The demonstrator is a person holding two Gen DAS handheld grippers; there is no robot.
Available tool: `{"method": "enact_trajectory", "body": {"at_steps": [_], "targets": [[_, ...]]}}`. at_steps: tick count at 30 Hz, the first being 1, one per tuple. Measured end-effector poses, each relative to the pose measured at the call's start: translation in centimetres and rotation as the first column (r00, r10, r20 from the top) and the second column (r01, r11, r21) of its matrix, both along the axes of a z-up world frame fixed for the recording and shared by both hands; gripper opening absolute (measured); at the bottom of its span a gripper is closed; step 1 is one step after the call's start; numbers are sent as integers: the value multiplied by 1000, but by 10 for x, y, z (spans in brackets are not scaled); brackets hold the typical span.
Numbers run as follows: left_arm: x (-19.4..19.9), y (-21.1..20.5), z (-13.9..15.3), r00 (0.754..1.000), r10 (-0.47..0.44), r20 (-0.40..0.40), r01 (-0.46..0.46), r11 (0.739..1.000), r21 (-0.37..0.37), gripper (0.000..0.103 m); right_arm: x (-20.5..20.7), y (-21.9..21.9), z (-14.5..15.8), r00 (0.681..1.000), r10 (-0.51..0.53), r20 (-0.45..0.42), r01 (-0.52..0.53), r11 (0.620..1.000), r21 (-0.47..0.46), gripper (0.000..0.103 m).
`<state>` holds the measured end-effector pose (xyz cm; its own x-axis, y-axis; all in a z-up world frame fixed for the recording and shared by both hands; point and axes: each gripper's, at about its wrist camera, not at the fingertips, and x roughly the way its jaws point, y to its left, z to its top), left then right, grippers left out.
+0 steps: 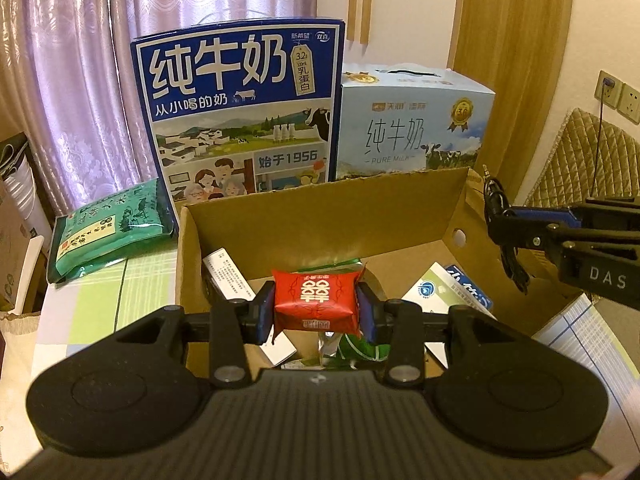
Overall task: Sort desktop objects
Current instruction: 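Carry the red candy and black cable over the cardboard box with both tools, then open the left tool to drop the red candy while the right tool releases the black cable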
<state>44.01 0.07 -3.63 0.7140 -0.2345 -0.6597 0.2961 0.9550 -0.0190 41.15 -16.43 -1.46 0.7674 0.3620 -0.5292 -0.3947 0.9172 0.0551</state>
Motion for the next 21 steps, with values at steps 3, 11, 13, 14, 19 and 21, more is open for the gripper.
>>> {"method": "enact_trajectory", "body": {"at_steps": [3, 11, 13, 14, 19, 21], "targets": [[2, -2, -2, 1000, -2, -3, 2, 1000, 2, 36, 2, 1, -2, 1000, 0, -1, 0, 1000, 1, 14], [9, -3, -6, 1000, 15, -17, -15, 1000, -2, 40, 5, 0, -6, 1000, -4, -6, 4, 1000, 0, 14], [9, -4, -6, 1000, 17, -18, -17, 1000, 1, 44, 5, -1, -6, 1000, -7, -6, 7, 1000, 0, 14], [9, -4, -6, 1000, 17, -17, -17, 1000, 4, 44, 5, -2, -6, 1000, -9, -6, 9, 1000, 0, 14], [9, -4, -5, 1000, 18, -17, -18, 1000, 8, 44, 4, -4, -6, 1000, -12, -8, 12, 1000, 2, 14], [8, -4, -4, 1000, 19, -16, -19, 1000, 9, 44, 3, -4, -6, 1000, -11, -7, 11, 1000, 3, 14]]}}
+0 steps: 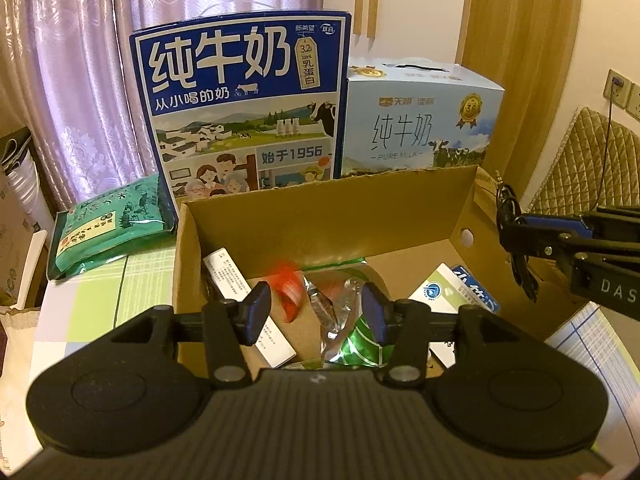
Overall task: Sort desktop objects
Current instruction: 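Open the left tool to drop the red candy while the right tool releases the black cable, then pull both tools back toward the clear plastic box and white spoon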
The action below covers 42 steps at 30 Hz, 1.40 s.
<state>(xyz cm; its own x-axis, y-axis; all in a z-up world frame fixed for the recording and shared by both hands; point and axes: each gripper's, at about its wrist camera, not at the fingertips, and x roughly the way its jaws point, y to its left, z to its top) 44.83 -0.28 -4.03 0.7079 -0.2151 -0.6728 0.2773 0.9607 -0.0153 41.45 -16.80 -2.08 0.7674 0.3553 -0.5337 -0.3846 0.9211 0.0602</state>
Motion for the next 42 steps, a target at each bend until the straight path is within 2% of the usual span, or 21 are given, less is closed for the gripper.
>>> {"method": "enact_trajectory", "body": {"at_steps": [19, 22, 24, 34, 40, 42], "targets": [[-3, 12, -2, 1000, 11, -2, -11, 1000, -3, 48, 1, 12, 2, 1000, -11, 20, 11, 1000, -4, 15], [-4, 13, -1, 1000, 13, -1, -13, 1000, -3, 49, 1, 10, 3, 1000, -16, 23, 16, 1000, 10, 25], [-5, 13, -1, 1000, 13, -1, -13, 1000, -2, 49, 0, 8, 4, 999, -19, 26, 19, 1000, 21, 38], [-17, 15, 4, 1000, 12, 9, -12, 1000, -12, 53, -10, -5, 7, 999, -38, 8, 38, 998, 47, 46], [-36, 25, 14, 1000, 23, 19, -23, 999, -24, 57, -33, -17, 11, 998, -65, -18, 67, 993, 97, 57], [-46, 30, 17, 999, 32, 27, -31, 999, -36, 58, -48, -23, 11, 997, -76, -32, 80, 988, 130, 65]]}}
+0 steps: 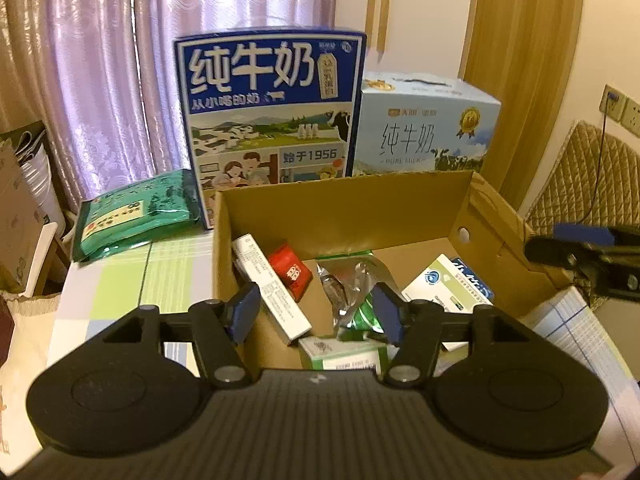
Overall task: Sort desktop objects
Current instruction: 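Pull both tools back toward the clear plastic box and white spoon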
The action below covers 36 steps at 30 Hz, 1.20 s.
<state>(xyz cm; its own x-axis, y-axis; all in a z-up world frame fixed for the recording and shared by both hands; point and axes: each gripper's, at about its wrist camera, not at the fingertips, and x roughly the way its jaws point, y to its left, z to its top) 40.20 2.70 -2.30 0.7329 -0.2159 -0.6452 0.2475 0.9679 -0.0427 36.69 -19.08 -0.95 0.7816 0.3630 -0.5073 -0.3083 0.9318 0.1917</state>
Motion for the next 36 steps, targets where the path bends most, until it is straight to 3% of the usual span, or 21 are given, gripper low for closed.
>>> {"method": "enact_trajectory", "body": {"at_steps": [9, 15, 20, 27, 36], "targets": [[-80, 31, -1, 998, 59, -2, -59, 996, -60, 73, -90, -14, -31, 993, -13, -117, 20, 998, 58, 86], [-138, 51, -21, 993, 102, -54, -107, 991, -85, 85, -154, -24, -67, 970, -44, -238, 68, 993, 93, 91], [-173, 60, -45, 985, 146, -95, -155, 984, -93, 93, -193, -24, -83, 967, -43, -251, 58, 997, 51, 93], [-190, 56, -76, 978, 169, -122, -176, 983, -47, 98, -207, -19, -88, 979, -9, -202, 6, 1000, -15, 94], [-182, 56, -97, 979, 158, -128, -160, 987, -1, 98, -195, -20, -103, 973, -14, -228, 7, 999, -31, 95]]}}
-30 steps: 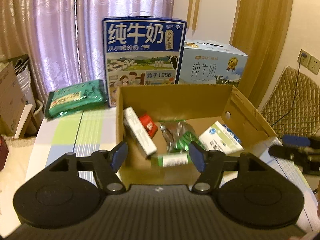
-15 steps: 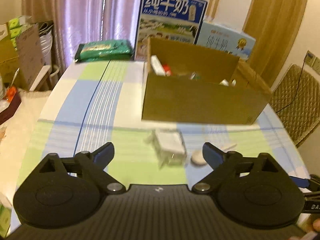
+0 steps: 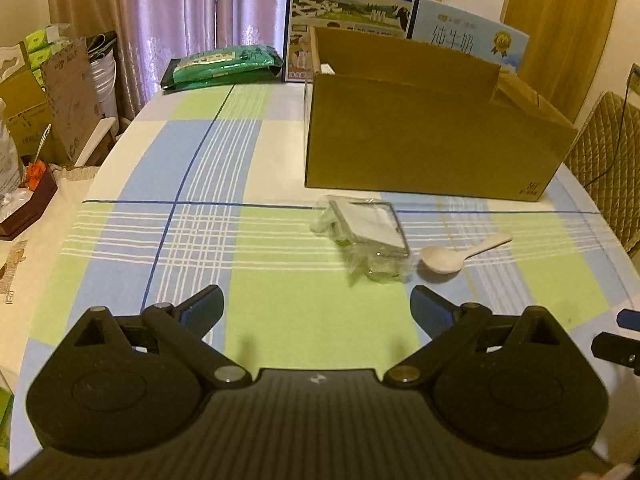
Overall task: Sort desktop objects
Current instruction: 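Pull both tools back toward the clear plastic box and white spoon, then grasp the clear plastic box with the left tool while the right tool grasps the white spoon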
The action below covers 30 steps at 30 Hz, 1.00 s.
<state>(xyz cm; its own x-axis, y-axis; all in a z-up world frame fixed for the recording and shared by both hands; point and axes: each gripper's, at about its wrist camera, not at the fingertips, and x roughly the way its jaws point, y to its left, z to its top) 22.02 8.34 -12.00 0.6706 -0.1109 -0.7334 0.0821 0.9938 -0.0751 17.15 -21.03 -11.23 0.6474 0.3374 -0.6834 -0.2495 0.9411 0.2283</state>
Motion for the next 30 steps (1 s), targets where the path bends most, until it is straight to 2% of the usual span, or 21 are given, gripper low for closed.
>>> {"method": "enact_trajectory", "body": {"at_steps": [4, 8, 12, 19, 22, 24, 26, 30], "targets": [[4, 0, -3, 1000, -24, 4, 24, 1000, 17, 98, 8, 8, -2, 999, 53, 4, -53, 998, -27, 95], [9, -5, -4, 997, -71, 13, 70, 996, 51, 98, 23, 25, -2, 986, 164, 31, -161, 983, -88, 95], [15, -7, -4, 992, -120, 27, 117, 990, 82, 98, 43, 39, -3, 959, 279, 49, -269, 951, -152, 95], [30, -5, -7, 990, -140, 22, 138, 988, 71, 98, 75, 60, -17, 902, 430, 41, -407, 879, -248, 95], [36, -6, -9, 986, -164, 15, 162, 984, 77, 97, 86, 71, -23, 867, 497, 31, -472, 840, -268, 92], [39, -7, -11, 982, -188, 7, 187, 980, 70, 97, 94, 78, -28, 840, 542, 15, -516, 809, -282, 76], [41, -8, -11, 977, -213, 4, 212, 974, 79, 97, 99, 85, -32, 811, 586, 3, -556, 772, -308, 70], [47, -12, -13, 957, -290, 1, 289, 954, 84, 96, 108, 100, -41, 723, 691, -18, -645, 664, -379, 68]]}}
